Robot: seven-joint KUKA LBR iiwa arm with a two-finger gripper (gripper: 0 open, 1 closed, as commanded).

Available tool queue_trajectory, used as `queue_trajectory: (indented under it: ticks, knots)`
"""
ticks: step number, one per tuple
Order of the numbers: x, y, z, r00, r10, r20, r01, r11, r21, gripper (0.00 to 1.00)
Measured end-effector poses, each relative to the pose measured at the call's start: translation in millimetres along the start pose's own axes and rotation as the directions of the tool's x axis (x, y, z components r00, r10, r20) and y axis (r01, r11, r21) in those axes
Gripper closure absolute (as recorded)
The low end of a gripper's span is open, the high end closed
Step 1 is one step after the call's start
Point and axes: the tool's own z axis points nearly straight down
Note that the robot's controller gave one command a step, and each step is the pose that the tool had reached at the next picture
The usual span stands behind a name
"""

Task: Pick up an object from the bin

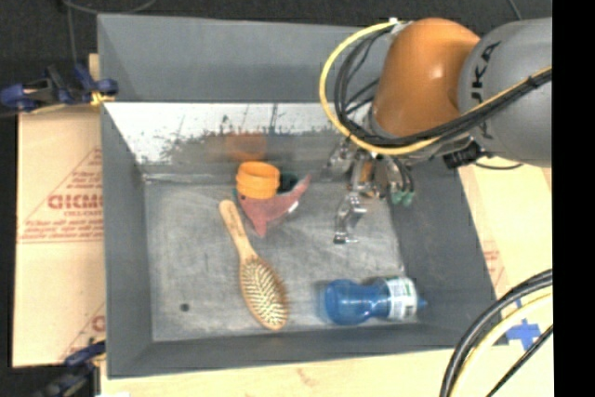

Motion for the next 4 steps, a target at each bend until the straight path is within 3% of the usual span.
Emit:
queue_trajectory:
  ticks: [1,2,3,4]
  knots:
    - [-34.3,20,13,1.000,0.001,-0.016,-0.001,1.000,-0.002,0.00]
    - [-45.7,55,45,1.000,-0.005,0.005,0.005,1.000,-0.001,0.00]
    - [-29.7,97,112,0.998,-0.070,0.003,0.070,0.998,0.000,1.00]
    - [-29.7,97,112,0.998,-0.070,0.003,0.070,0.998,0.000,1.00]
